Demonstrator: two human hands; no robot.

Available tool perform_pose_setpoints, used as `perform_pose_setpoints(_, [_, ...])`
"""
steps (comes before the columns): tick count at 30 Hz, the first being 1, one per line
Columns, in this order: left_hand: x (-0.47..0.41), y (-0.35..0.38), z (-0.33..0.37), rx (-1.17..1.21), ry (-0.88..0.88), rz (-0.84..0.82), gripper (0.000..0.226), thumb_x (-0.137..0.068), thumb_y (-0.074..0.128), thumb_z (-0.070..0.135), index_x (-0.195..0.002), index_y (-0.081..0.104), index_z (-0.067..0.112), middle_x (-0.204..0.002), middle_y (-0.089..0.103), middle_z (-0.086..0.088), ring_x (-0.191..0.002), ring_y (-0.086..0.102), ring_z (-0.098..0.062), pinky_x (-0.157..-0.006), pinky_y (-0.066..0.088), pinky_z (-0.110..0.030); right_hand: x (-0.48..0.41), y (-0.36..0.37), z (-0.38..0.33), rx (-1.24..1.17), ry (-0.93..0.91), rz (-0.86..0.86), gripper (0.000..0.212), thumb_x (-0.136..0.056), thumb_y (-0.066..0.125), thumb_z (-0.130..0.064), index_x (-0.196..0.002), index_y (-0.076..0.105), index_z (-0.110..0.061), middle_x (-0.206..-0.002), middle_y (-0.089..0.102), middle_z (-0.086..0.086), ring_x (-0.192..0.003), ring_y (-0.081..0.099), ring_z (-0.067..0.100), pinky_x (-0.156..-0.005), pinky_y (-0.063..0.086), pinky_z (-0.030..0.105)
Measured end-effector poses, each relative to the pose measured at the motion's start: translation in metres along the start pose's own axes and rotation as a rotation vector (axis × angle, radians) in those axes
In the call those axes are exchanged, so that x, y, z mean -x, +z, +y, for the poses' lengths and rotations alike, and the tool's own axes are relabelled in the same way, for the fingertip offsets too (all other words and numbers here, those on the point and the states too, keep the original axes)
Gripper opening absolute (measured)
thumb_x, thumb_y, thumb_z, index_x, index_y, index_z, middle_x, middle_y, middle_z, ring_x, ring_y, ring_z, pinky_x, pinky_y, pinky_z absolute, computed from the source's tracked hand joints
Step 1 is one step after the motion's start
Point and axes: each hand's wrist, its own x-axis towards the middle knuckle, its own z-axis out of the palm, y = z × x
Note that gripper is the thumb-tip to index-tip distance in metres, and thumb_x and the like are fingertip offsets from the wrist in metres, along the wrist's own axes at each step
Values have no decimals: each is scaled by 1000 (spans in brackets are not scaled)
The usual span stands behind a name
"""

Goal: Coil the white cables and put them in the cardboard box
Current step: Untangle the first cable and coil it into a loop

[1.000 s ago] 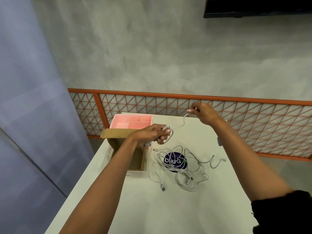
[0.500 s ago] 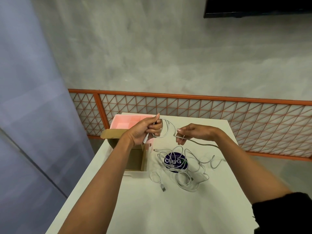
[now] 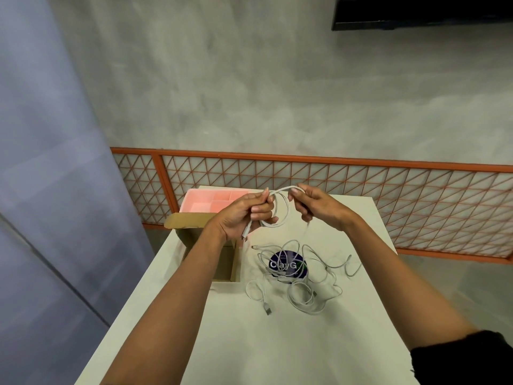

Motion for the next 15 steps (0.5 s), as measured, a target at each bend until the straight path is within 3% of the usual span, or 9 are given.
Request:
perform_pose_setpoints(2, [0, 1, -2, 85, 5, -25, 26, -94, 42, 24, -76, 53, 8, -50, 38, 5, -42, 38, -5, -65, 54, -24, 2, 1, -3, -28, 23, -1, 24, -102, 39, -31, -102, 53, -12, -62, 42, -3, -52, 31, 8, -52, 30, 22])
perform_pose_setpoints(5, [-2, -2, -4, 121, 6, -106, 24, -85, 67, 27, -73, 55, 11, -56, 41, 4, -47, 42, -6, -67, 52, -25, 5, 0, -9, -132, 99, -32, 16, -99, 44, -22, -108, 53, -14, -56, 47, -17, -55, 29, 6, -51, 22, 21])
perform_pose_setpoints(7, [-6, -3, -4, 97, -6, -115, 27, -81, 73, 30, -72, 55, 12, -54, 41, 6, -46, 41, -4, -63, 50, -22, 7, 1, -11, -270, 112, -76, 24, -95, 44, -29, -111, 57, -15, -58, 48, -15, -55, 32, 5, -51, 19, 22])
perform_pose_setpoints(10, [-10, 0, -3, 41, 9, -93, 29, -77, 77, 34, -70, 57, 13, -48, 39, 9, -41, 36, -1, -54, 45, -18, 9, 6, -10, -276, 73, -121, 25, -87, 54, -45, -92, 70, -28, -65, 42, -3, -53, 33, 7, -51, 17, 25])
perform_pose_setpoints(12, [-9, 0, -1, 14, 19, -74, 30, -74, 79, 36, -68, 59, 14, -45, 38, 10, -39, 34, -1, -52, 44, -18, 8, 7, -8, -271, 64, -115, 16, -87, 60, -35, -79, 71, -26, -63, 42, 3, -49, 28, 9, -52, 16, 26])
perform_pose_setpoints(15, [-7, -2, 0, 4, 26, -40, 27, -74, 77, 36, -68, 61, 15, -47, 41, 9, -40, 38, -2, -60, 50, -20, 6, 8, -8, -310, 38, -109, 17, -95, 50, -15, -83, 61, -11, -67, 62, 1, -40, 27, 6, -43, 20, 18])
